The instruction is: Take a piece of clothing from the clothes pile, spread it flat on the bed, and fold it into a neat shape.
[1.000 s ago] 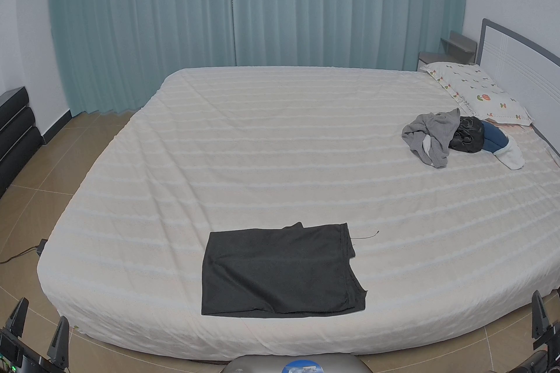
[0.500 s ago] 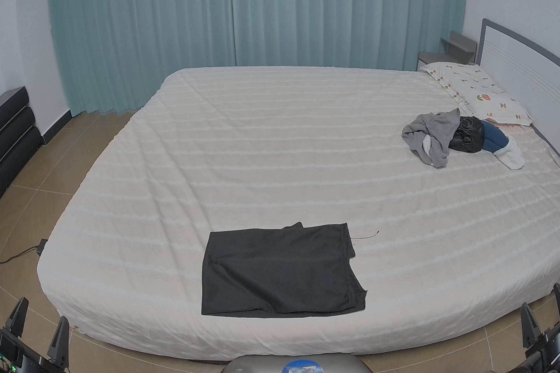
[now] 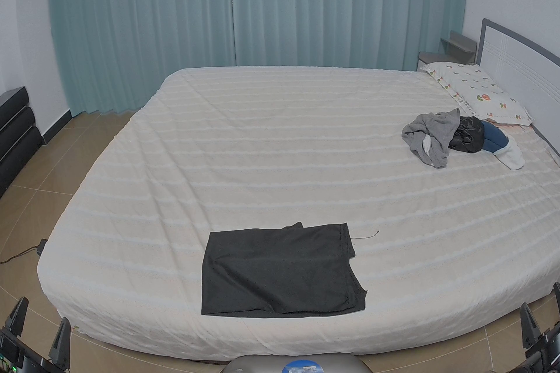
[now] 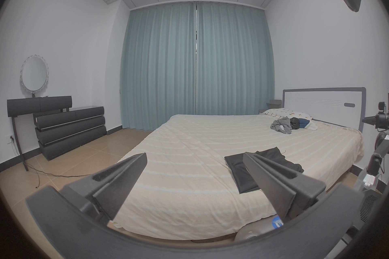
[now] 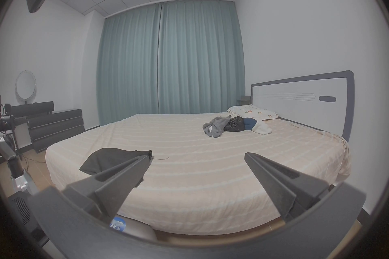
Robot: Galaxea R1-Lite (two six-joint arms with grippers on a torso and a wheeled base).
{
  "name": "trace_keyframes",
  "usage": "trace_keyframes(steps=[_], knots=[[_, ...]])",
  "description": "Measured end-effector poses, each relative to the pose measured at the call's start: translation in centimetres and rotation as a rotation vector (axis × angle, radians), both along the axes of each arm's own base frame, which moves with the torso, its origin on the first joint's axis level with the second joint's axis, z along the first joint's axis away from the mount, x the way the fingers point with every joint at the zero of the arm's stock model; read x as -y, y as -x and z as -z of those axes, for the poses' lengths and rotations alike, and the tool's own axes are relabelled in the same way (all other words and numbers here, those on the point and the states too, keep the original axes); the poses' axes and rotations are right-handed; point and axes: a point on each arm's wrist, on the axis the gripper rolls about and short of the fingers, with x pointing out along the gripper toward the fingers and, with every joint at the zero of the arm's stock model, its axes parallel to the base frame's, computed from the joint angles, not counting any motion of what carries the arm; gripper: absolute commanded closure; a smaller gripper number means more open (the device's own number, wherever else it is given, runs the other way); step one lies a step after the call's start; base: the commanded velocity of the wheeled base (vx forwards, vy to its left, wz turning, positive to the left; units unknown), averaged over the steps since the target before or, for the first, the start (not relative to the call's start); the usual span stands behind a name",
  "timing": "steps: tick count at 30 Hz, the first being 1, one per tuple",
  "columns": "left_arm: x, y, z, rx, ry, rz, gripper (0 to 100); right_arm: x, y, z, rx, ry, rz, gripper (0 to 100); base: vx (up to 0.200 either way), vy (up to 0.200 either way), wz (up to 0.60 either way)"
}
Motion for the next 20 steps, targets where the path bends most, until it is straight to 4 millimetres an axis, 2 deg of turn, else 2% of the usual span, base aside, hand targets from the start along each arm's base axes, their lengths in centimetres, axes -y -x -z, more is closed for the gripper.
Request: trace_keyframes(steps=[20], knots=[[0.0,-0.01,0.0,-0.001,0.0,0.001,0,-0.02,-0.01,-0.02,0.001,-0.004,-0.02,0,0.0,0.0,0.0]])
